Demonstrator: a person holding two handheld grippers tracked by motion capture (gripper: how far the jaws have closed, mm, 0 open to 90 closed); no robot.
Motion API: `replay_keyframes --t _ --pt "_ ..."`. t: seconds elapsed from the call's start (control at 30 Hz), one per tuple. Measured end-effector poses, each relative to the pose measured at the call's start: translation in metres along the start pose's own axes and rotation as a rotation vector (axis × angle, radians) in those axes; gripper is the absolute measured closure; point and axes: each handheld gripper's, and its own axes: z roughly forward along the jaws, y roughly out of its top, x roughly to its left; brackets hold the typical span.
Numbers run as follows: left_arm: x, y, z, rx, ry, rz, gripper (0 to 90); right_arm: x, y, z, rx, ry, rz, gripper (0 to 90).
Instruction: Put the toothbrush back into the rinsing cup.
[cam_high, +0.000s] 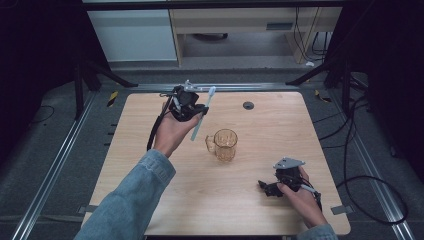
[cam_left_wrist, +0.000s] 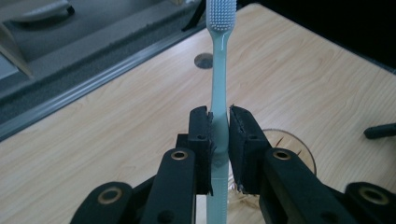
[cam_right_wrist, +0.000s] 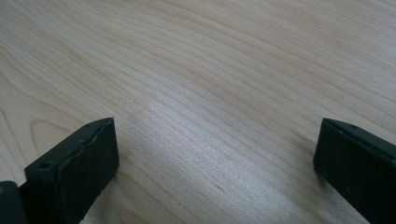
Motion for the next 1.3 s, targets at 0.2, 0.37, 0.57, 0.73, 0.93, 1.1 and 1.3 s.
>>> replay_keyframes --t 0.2,0.37,0.57,0.73,0.93,1.1,1.3 --pt "-0.002 0.001 -0.005 -0.075 0.013 0.018 79.1 0.000 0.000 0.000 0.000 0.001 -0.003 0.4" --pt "-0.005 0.002 -0.009 -0.133 0.020 0.026 79.1 0.000 0.000 0.000 0.001 0.003 -0.001 0.4" --pt "-0.009 0.001 -0.011 -0.210 0.022 0.039 79.1 0.000 0.000 0.000 -0.001 0.005 -0.007 0.4" --pt "-0.011 0.000 -0.012 -0.286 0.018 0.037 79.1 0.000 0.000 0.000 0.001 0.007 -0.008 0.4" --pt "-0.013 0.000 -0.012 -0.353 0.011 0.043 79.1 0.000 0.000 0.000 -0.001 0.010 -0.007 0.4" --pt "-0.014 0.001 -0.009 -0.400 0.012 0.050 79.1 0.000 0.000 0.000 0.000 0.008 -0.010 0.6" --pt "-0.013 -0.002 -0.005 -0.440 0.003 0.050 79.1 0.000 0.000 0.000 -0.001 0.011 -0.009 0.6"
